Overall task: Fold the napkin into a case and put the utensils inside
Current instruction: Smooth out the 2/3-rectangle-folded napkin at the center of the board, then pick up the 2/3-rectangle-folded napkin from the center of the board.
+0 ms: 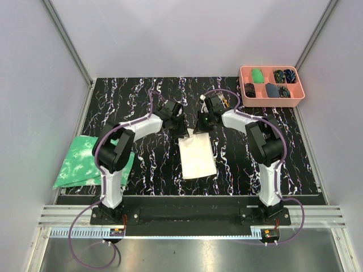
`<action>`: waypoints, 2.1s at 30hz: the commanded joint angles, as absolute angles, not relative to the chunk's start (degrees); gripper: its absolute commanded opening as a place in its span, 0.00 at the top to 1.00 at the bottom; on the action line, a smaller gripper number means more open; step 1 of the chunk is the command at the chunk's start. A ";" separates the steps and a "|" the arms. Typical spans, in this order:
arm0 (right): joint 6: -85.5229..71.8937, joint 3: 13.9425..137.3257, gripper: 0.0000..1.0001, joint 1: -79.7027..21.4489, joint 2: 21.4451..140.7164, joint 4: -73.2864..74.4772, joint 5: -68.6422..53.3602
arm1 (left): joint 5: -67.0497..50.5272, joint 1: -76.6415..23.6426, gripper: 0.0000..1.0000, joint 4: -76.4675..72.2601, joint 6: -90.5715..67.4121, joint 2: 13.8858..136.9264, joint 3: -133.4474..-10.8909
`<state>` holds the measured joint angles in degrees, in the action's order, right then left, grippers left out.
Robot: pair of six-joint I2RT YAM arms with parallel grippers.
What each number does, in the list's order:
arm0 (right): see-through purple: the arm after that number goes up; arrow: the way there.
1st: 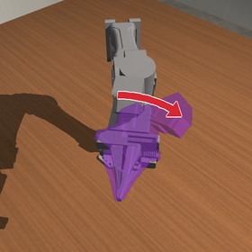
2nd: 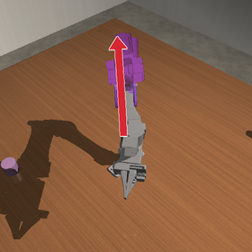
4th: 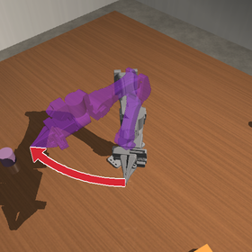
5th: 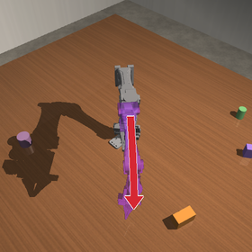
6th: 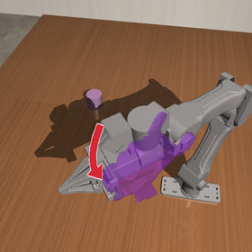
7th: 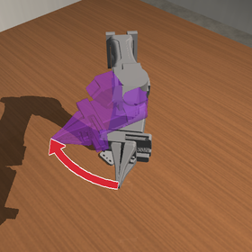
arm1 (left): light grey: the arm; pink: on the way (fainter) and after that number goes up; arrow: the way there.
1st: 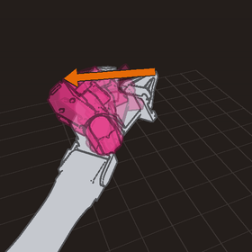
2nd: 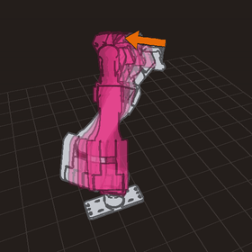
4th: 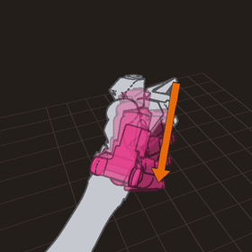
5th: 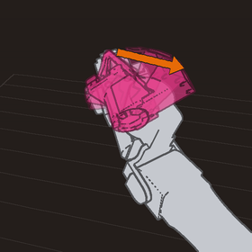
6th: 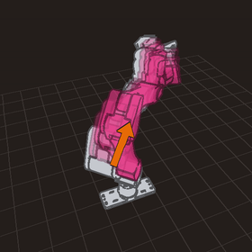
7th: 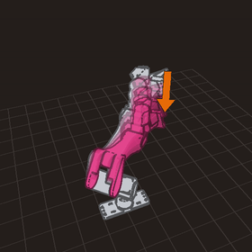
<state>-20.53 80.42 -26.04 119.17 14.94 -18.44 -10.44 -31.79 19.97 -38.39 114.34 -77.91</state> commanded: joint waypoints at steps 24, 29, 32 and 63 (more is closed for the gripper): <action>-29.97 75.42 0.36 -21.80 106.63 16.78 -28.65 | -18.63 -34.01 0.76 12.66 -40.78 107.84 -73.13; -28.92 65.93 0.28 -21.45 95.73 20.91 -24.80 | -18.63 -36.12 0.76 12.30 -41.39 106.35 -71.19; -28.48 60.83 0.27 -20.83 89.23 24.59 -19.88 | -16.46 -40.41 0.61 14.14 -40.17 104.95 -70.75; -34.02 39.90 0.23 -6.94 66.26 30.59 -8.17 | 20.21 -67.85 0.47 43.24 -48.16 124.98 -97.91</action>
<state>-35.38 39.24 -7.35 64.16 31.55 -7.16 17.76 -67.57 41.60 -47.07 123.46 -95.70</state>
